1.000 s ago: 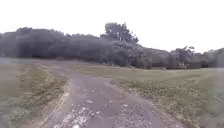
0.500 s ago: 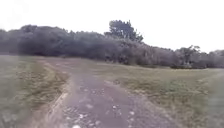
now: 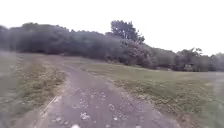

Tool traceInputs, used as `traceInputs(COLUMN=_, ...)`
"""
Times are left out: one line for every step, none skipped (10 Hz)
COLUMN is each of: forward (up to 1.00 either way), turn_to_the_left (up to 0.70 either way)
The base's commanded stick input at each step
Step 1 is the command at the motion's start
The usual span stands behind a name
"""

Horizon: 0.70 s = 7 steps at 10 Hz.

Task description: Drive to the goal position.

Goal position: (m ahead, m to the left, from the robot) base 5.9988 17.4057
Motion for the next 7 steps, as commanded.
traceInputs(forward=0.6, turn_to_the_left=0.0)
traceInputs(forward=0.6, turn_to_the_left=0.0)
traceInputs(forward=0.6, turn_to_the_left=0.0)
traceInputs(forward=0.6, turn_to_the_left=0.0)
traceInputs(forward=0.6, turn_to_the_left=0.0)
traceInputs(forward=0.6, turn_to_the_left=0.0)
traceInputs(forward=0.6, turn_to_the_left=0.0)
